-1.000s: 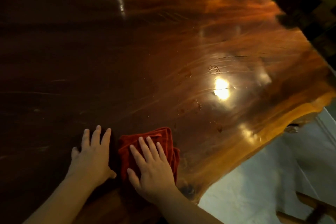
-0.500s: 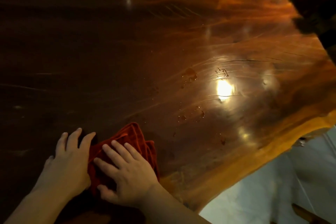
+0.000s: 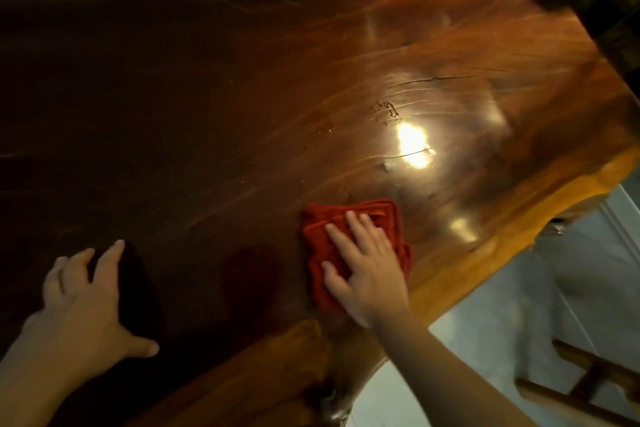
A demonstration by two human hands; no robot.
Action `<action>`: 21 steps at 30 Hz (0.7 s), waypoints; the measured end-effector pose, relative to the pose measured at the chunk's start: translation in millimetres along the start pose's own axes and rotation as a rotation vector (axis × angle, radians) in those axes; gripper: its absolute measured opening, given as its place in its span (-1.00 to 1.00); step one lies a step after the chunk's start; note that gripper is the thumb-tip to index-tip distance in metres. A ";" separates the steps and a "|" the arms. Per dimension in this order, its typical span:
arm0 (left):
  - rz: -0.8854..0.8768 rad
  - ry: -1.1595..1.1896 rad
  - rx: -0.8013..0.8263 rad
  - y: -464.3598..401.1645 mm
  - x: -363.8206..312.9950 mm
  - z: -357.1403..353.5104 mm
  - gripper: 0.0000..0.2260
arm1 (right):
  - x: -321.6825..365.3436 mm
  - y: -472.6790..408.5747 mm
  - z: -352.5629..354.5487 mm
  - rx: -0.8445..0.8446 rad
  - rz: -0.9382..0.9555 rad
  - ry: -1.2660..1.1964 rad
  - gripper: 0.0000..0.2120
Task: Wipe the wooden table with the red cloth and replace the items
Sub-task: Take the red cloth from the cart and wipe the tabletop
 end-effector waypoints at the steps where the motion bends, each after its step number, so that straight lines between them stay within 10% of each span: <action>1: 0.021 0.025 -0.004 -1.9 -2.7 2.1 0.53 | -24.8 3.6 7.9 -0.019 -0.082 0.014 -0.39; 9: -0.044 -0.065 0.006 -20.5 -16.7 12.0 0.58 | -143.7 27.7 29.4 -0.021 -0.509 0.133 -0.32; 21: -0.243 -0.041 -0.200 -13.8 12.6 19.3 0.34 | -7.7 -37.9 -1.0 -0.075 -0.386 0.126 -0.31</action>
Point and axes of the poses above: each hand's wrist, its own y-axis away from the middle knuckle, its own z-axis out of the back of the hand, x = y × z, the point moved 6 cm from there along -y, towards the middle knuckle, and after that the axes turned 1 degree about -y, right-handed, at the moved point
